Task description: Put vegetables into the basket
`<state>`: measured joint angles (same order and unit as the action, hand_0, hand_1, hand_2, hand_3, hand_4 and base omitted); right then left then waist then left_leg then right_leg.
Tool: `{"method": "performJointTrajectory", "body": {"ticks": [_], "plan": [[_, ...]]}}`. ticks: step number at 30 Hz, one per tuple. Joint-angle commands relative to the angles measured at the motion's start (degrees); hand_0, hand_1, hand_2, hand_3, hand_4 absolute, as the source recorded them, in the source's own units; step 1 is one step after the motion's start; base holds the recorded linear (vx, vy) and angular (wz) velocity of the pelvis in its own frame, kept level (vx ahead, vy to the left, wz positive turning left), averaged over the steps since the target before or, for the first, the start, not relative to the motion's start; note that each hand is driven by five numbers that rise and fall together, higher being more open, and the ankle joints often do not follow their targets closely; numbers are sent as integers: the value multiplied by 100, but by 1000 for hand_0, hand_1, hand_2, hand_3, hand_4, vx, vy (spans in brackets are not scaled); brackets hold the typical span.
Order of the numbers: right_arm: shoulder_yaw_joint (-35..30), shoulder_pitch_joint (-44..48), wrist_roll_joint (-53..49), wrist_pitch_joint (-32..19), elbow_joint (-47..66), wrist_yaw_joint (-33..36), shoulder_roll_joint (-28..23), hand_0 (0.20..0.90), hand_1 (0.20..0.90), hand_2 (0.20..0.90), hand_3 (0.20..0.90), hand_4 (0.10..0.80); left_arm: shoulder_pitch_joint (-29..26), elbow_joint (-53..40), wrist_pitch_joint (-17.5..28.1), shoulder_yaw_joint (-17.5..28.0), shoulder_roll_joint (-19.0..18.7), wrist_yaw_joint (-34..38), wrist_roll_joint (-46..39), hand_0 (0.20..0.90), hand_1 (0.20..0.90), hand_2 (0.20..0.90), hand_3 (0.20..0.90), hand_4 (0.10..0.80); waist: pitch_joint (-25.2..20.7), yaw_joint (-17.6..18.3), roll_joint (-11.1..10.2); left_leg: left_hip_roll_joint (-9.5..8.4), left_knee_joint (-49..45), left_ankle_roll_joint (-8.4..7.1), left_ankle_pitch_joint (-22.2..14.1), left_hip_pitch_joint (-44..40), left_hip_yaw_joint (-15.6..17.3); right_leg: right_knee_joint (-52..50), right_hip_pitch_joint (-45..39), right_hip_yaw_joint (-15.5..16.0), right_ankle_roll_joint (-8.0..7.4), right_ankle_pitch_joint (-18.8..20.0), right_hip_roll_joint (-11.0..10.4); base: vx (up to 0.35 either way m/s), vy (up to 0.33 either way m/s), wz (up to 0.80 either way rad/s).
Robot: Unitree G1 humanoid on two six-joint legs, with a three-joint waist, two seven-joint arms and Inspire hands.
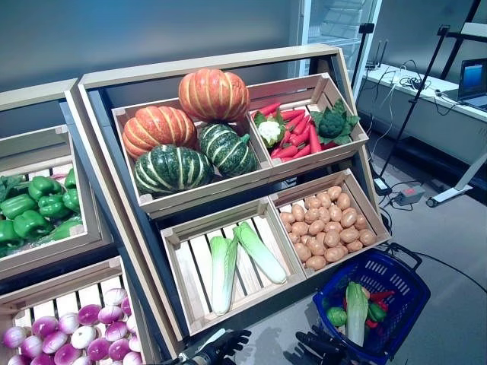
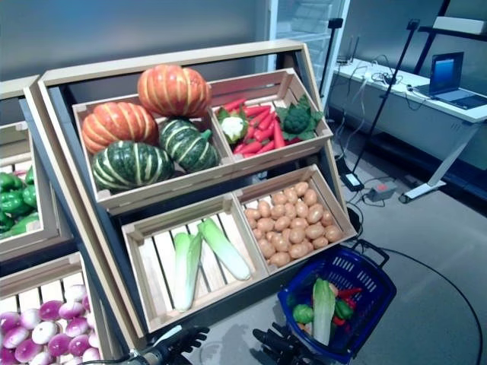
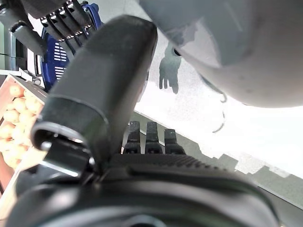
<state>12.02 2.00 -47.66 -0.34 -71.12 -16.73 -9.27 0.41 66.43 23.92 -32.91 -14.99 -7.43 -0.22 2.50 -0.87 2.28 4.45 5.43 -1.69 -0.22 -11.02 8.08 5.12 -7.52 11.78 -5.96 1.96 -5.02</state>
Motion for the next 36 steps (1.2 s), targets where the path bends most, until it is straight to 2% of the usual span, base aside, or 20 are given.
{"method": "performJointTrajectory", "body": {"ticks": [1, 12, 21, 25, 27, 28, 31, 32, 33, 35, 36], "plan": [[108, 417, -7, 48, -391, -125, 360, 900, 900, 900, 900, 800, -516, 156, 266, 9, 512, 6, -70, 900, 900, 900, 900, 800, 170, 98, -234, -173, -43, 92, -418, 19, 141, -12, -321, 93, 104, -318, -32, 0, 0, 0], [120, 437, 21, 58, -407, -77, 349, 900, 900, 900, 900, 800, -546, 93, 378, -52, 485, -223, -160, 900, 900, 900, 900, 800, 187, 92, -239, -172, -43, 94, -419, 13, 128, -12, -324, 84, 110, -319, -19, 0, 0, 0], [68, 486, 169, 167, -393, -36, 244, 900, 900, 900, 900, 800, -534, -363, 939, -48, 402, -1996, -1611, 900, 900, 900, 900, 800, 229, 99, -198, -160, -43, 80, -411, 10, 166, -12, -320, 87, 109, -303, -21, 0, 0, 0], [55, 505, 220, 222, -377, -13, 218, 900, 900, 900, 900, 800, -519, -661, 1205, -19, 313, -2192, -1813, 900, 900, 900, 900, 800, 238, 90, -179, -158, -43, 68, -409, 14, 160, -12, -318, 104, 106, -301, -27, 0, 0, 0], [45, 503, 200, 272, -335, 23, 184, 900, 900, 900, 900, 800, -536, -1187, 1470, 47, 170, -2302, -2084, 900, 900, 900, 900, 800, 248, 63, -163, -164, -43, 56, -405, 26, 138, -12, -318, 123, 108, -305, -36, 0, 0, 0], [45, 503, 200, 276, -332, 24, 183, 900, 900, 900, 900, 800, -534, -1222, 1468, 51, 158, -2319, -2117, 900, 900, 900, 900, 800, 249, 62, -163, -165, -43, 55, -405, 26, 135, -12, -319, 124, 108, -306, -36, 0, 0, 0], [31, 462, 124, 335, -198, 98, 132, 900, 900, 900, 900, 800, -538, -2509, 1274, 130, -174, -2478, -2820, 900, 900, 900, 900, 800, 274, -3, -147, -165, -43, 51, -412, 38, 109, -12, -321, 161, 109, -308, -51, 0, 0, 0], [23, 443, 78, 354, -138, 140, 114, 900, 900, 900, 900, 800, -542, -3067, 1088, 166, -337, -2323, -3002, 900, 900, 900, 900, 800, 282, -39, -140, -165, -43, 55, -414, 44, 91, -12, -325, 171, 115, -310, -54, -7, 3, 4], [20, 438, 69, 359, -127, 150, 116, 900, 900, 900, 900, 800, -532, -3184, 1075, 185, -375, -2255, -3022, 900, 900, 900, 900, 800, 282, -45, -144, -165, -43, 56, -414, 44, 86, -12, -327, 176, 115, -310, -56, -3, -1, 3], [-19, 404, 29, 370, -78, 204, 127, 900, 900, 900, 900, 800, -522, -3690, 974, 341, -489, -1740, -3094, 900, 900, 900, 900, 800, 278, -97, -147, -167, -43, 61, -418, 48, 56, -12, -339, 204, 120, -314, -64, 4, -6, 7], [-65, 359, -12, 363, -53, 242, 152, 900, 900, 900, 900, 800, -493, -3984, 949, 556, -524, -1236, -3030, 900, 900, 900, 900, 800, 270, -154, -162, -170, -43, 65, -420, 47, 18, -12, -358, 244, 132, -325, -72, 10, -11, 11]]}}
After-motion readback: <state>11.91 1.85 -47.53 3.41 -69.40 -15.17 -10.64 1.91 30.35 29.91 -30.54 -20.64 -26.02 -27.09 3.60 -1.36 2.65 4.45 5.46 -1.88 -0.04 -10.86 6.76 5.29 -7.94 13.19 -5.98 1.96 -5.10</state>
